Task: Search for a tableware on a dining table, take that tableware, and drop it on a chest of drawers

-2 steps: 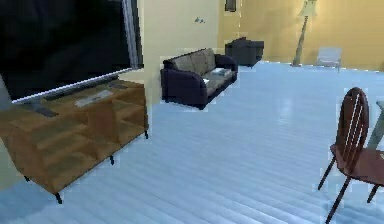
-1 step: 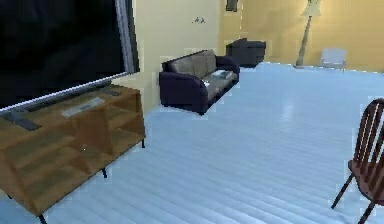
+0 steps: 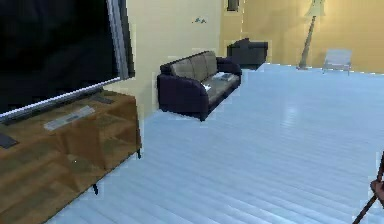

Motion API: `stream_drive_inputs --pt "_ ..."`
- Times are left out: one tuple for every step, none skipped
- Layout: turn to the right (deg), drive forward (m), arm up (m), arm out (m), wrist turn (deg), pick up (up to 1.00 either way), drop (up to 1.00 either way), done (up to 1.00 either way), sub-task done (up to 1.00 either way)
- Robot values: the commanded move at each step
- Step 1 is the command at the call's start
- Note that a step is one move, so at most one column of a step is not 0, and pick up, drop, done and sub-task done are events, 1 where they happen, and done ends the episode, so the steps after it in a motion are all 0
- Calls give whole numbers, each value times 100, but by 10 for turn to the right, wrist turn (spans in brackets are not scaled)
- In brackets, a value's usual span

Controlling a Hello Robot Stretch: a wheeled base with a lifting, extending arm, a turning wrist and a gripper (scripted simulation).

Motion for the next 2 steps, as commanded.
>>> stream_drive_inputs --pt "240 0 0 0 0 0 0 0 0" --pt "0 75 0 0 0 0 0 0 0"
